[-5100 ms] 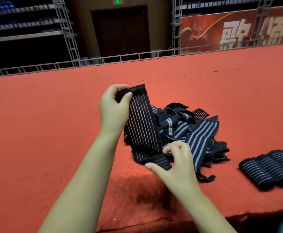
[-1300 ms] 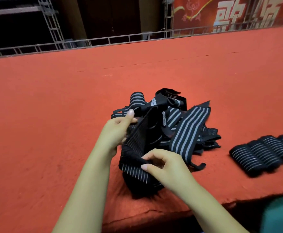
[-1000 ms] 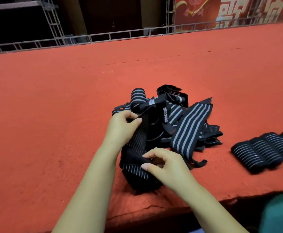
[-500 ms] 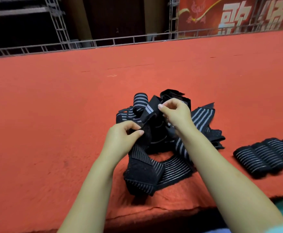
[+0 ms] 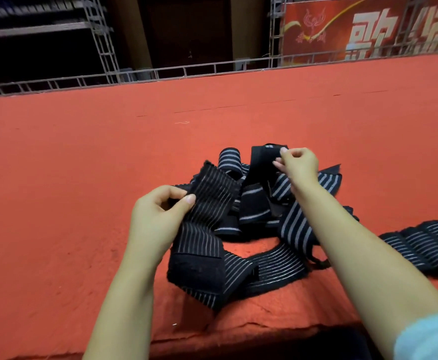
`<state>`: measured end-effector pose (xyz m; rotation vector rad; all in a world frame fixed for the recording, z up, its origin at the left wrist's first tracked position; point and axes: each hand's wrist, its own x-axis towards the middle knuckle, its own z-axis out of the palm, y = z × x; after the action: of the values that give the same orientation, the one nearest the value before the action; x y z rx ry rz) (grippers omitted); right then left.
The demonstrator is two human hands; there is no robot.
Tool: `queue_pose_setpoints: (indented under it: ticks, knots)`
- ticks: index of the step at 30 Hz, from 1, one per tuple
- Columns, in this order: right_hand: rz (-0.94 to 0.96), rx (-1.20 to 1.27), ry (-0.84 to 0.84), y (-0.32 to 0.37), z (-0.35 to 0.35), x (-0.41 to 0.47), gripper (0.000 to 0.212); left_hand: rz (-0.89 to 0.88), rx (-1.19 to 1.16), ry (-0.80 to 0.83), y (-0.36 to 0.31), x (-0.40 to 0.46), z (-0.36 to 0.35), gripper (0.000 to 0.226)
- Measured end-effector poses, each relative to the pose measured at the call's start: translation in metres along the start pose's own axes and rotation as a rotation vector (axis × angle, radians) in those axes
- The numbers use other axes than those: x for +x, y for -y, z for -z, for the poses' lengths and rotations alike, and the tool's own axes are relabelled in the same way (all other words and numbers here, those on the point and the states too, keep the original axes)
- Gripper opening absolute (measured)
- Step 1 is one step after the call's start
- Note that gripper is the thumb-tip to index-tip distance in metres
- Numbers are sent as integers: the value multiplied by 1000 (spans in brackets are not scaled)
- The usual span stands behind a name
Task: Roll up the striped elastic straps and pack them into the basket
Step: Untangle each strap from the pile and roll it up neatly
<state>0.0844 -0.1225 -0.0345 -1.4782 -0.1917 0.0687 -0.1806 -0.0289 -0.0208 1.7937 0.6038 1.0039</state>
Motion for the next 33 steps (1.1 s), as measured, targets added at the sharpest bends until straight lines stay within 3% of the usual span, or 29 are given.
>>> queue_pose_setpoints:
  ticks: [3,9,11,17,21,23,29,33]
  knots:
    - [104,-38,116,16,-4,-36,42,44,-74,24,-6,-2,-1,19]
    - [255,38,508,29,16,-140,23,39,-127,85,-12,-10,-4,16]
    - [298,43,503,28,19,-149,11,49,-125,108,-11,-12,-5,15]
    - [255,76,528,20,27,-158,19,317,-310,120,1,-19,-9,14]
    - [172,200,421,14,47,-151,14,387,-366,-121,26,-6,7,20]
    - [172,205,403,18,59,-147,18,361,-349,-165,32,0,18,23]
    - [199,185,618,30,46,-167,18,182,-364,62,9,-13,3,55]
    - [243,213,659,37,37,-171,21,105,-366,180,-12,-27,-4,34]
